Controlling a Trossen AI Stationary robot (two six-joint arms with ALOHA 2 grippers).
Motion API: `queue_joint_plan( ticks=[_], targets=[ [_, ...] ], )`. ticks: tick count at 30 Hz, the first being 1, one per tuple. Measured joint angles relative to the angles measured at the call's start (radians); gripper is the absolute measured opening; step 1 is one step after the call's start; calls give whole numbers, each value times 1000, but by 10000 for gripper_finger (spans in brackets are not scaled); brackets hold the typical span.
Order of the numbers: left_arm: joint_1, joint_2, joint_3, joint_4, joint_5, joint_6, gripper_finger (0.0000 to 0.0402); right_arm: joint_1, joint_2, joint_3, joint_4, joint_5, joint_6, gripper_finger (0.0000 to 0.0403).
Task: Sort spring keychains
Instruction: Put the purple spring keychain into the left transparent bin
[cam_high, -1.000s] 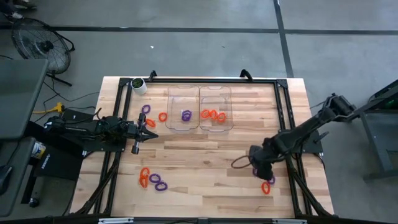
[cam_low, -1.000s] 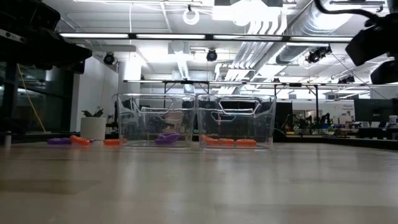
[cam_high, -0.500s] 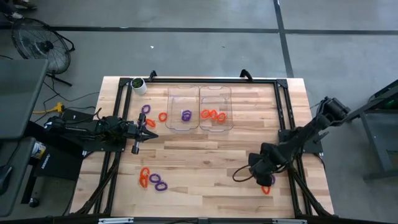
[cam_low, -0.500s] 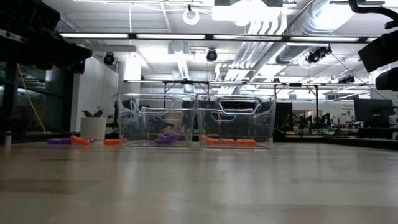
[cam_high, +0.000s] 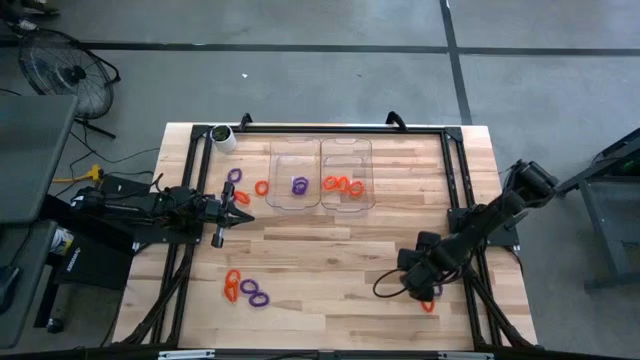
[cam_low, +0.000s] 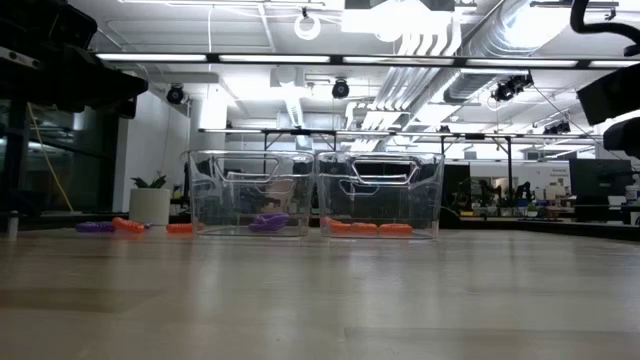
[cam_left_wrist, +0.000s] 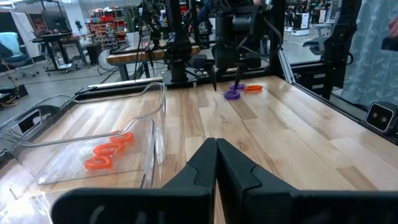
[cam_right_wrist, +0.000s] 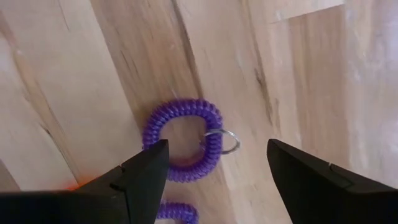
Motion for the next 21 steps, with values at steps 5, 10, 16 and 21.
queue_joint_plan(
  ticks=[5, 10, 16, 21],
  targets=[
    [0, 0, 0, 0, 0, 0, 1, 0, 50, 0, 21, 0, 3, 266],
    [0, 0, 0, 0, 0, 0, 1, 0, 107, 5, 36, 1, 14, 266],
    [0, 0, 0, 0, 0, 0, 1, 1, 126, 4, 45, 1, 78, 250],
    [0, 0, 0, 0, 0, 0, 1, 1, 127, 3, 64, -15, 107, 203]
  ],
)
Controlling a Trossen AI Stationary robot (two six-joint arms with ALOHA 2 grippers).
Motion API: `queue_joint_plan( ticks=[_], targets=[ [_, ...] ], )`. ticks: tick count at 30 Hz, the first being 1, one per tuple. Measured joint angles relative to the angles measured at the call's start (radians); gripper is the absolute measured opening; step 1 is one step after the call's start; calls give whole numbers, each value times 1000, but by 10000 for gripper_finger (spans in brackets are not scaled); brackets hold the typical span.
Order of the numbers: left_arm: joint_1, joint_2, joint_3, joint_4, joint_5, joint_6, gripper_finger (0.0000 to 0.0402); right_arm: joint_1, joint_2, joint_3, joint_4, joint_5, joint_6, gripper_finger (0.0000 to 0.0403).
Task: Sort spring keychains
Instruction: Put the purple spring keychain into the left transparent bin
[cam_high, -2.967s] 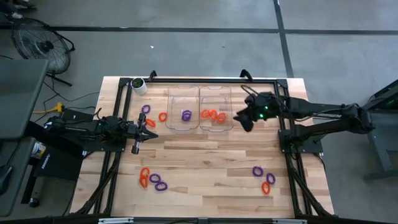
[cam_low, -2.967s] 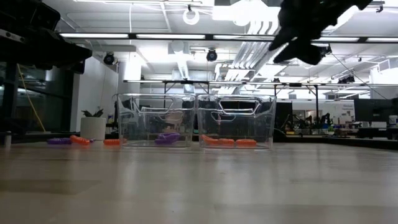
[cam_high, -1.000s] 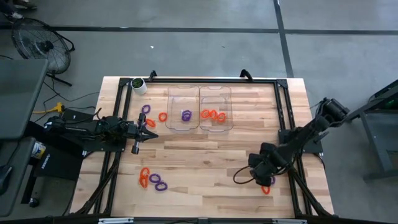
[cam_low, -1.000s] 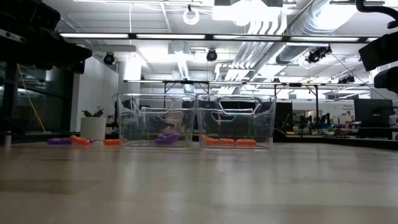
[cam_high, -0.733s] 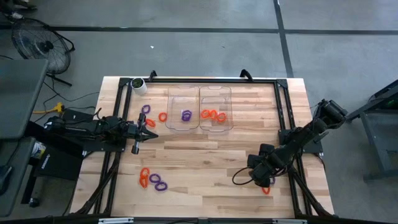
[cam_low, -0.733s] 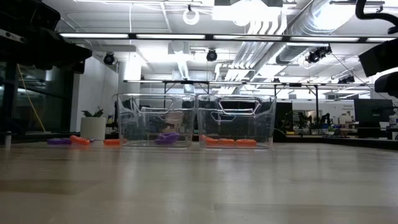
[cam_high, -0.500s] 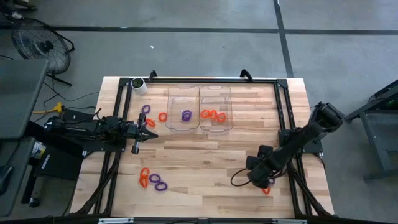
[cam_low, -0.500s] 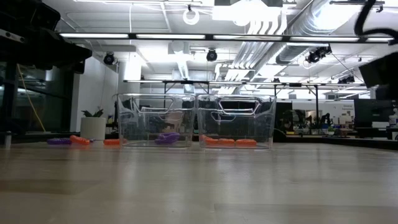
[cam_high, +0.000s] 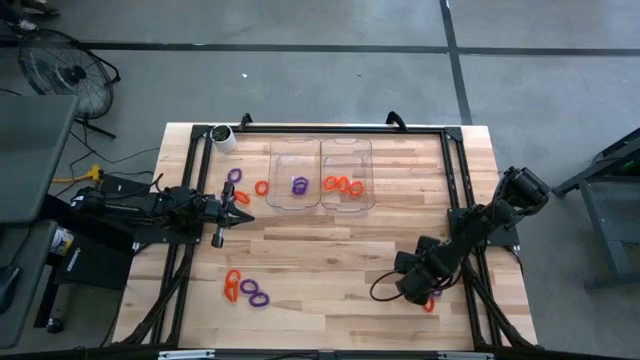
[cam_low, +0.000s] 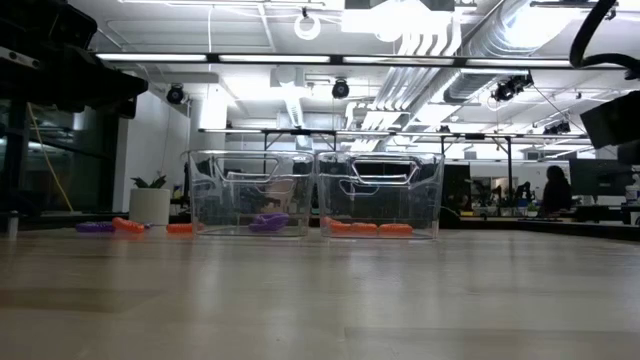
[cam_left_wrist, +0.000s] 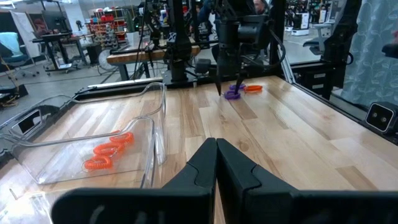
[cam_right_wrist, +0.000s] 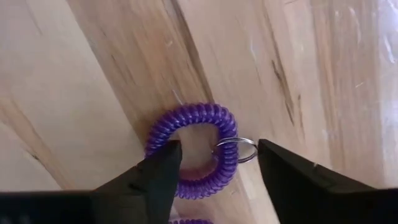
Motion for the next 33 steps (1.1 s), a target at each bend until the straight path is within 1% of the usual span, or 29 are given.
queue_joint_plan(
  ticks=[7, 10, 25, 33],
  targets=[
    [0, 0, 0, 0, 0, 0, 1, 0, 1, -1, 36, -19, 57, 114],
    [0, 0, 0, 0, 0, 0, 1, 0, 1, -2, 41, -20, 91, 84],
    [0, 0, 0, 0, 0, 0, 1, -3, 2, 0, 56, -16, 251, 81],
    [0, 0, 0, 0, 0, 0, 1, -3, -18, -3, 66, -6, 278, 81]
  ],
)
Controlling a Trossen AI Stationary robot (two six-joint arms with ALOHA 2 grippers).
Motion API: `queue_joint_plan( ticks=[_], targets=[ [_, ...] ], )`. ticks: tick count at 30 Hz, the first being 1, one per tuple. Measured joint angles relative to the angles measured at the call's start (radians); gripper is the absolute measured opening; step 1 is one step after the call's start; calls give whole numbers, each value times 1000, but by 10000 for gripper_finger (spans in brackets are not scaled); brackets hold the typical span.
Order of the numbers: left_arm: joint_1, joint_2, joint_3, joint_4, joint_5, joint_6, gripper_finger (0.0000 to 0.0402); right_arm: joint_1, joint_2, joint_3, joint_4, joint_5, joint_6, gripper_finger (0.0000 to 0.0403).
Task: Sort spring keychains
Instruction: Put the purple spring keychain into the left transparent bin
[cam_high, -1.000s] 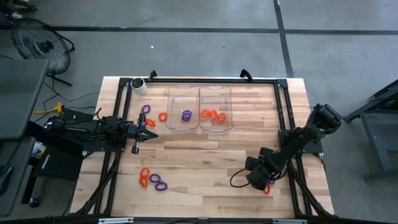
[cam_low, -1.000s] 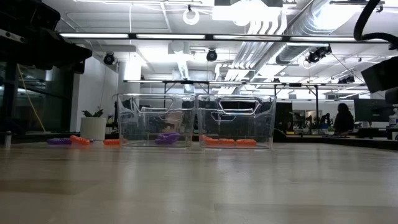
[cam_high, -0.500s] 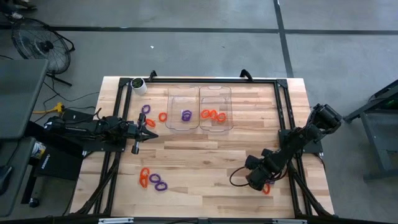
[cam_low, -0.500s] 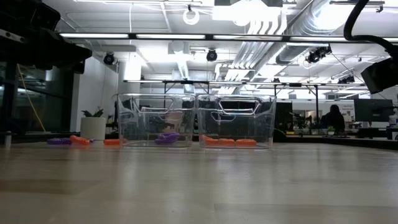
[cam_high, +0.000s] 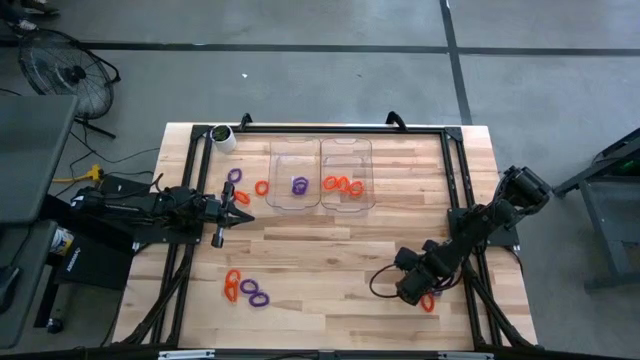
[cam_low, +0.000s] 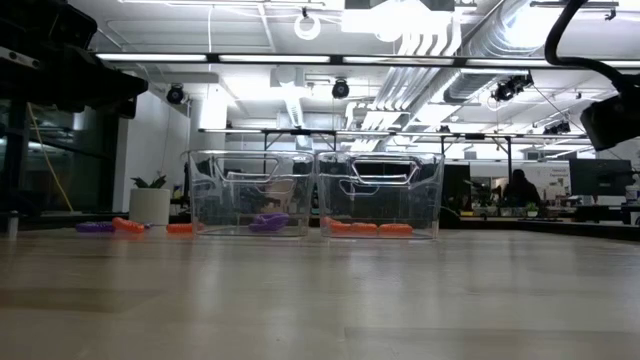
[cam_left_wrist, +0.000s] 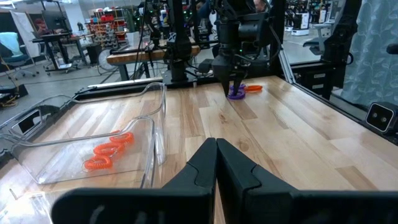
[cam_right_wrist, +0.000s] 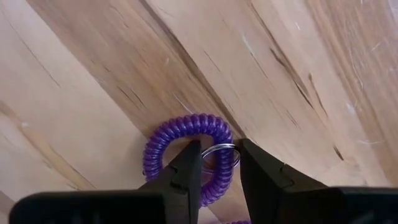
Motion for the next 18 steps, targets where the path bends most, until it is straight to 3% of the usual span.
queue_joint_plan(
  ticks=[9, 13, 18],
  targets=[
    [0, 0, 0, 0, 0, 0, 1, -14, -33, 0, 50, 81, 73, 75],
    [0, 0, 0, 0, 0, 0, 1, -42, -43, 0, 99, 88, 48, 3],
    [0, 0, 0, 0, 0, 0, 1, -84, -43, 0, 167, 85, -18, 3]
  ],
)
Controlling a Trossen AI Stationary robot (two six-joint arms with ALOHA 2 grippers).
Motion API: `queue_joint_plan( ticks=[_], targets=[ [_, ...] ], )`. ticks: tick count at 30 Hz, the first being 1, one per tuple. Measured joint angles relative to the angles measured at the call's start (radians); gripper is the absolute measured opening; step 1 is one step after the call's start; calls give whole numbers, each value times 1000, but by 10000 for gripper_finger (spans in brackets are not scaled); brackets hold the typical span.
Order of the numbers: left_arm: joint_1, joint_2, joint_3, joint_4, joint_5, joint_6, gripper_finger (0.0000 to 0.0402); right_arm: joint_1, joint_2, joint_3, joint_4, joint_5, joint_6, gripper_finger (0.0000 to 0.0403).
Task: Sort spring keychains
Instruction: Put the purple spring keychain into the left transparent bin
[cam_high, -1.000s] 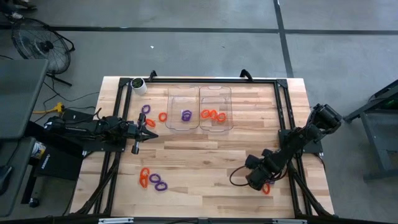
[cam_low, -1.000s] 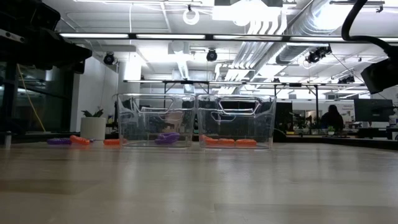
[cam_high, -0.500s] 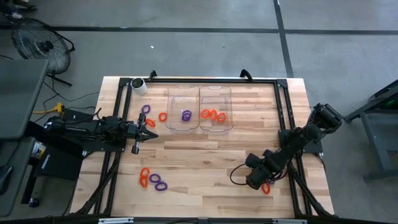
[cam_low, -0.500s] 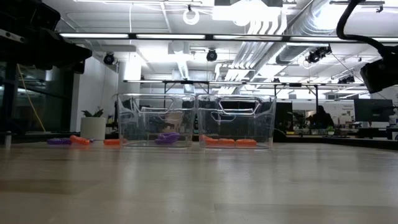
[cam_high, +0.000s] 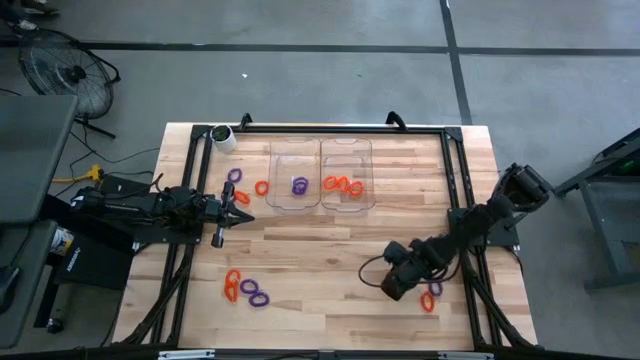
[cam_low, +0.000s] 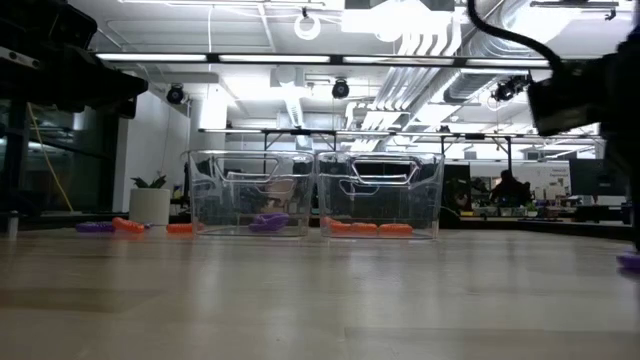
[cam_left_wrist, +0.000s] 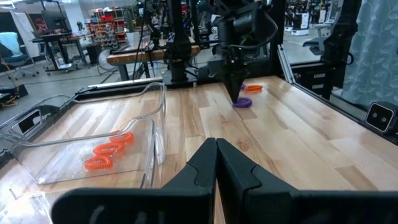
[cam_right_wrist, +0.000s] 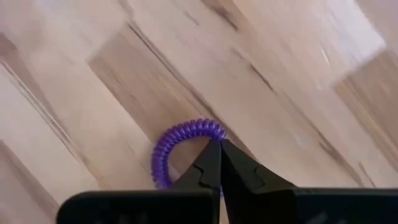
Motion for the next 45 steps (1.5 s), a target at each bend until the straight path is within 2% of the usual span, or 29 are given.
queue_joint_plan(
  ticks=[17, 26, 29, 32, 39, 42, 45],
  targets=[
    [0, 0, 0, 0, 0, 0, 1, -107, -2, 1, 137, -6, -181, 1],
    [0, 0, 0, 0, 0, 0, 1, -116, -2, 2, 94, -159, -232, 6],
    [0, 0, 0, 0, 0, 0, 1, -131, -2, 2, 69, -221, -228, 30],
    [0, 0, 0, 0, 0, 0, 1, -140, -3, 2, 72, -236, -234, 72],
    [0, 0, 0, 0, 0, 0, 1, -144, -4, 3, 68, -166, -307, 188],
    [0, 0, 0, 0, 0, 0, 1, -142, -3, 2, 37, -111, -353, 213],
    [0, 0, 0, 0, 0, 0, 1, -142, -3, 2, 43, -89, -408, 219]
  ],
)
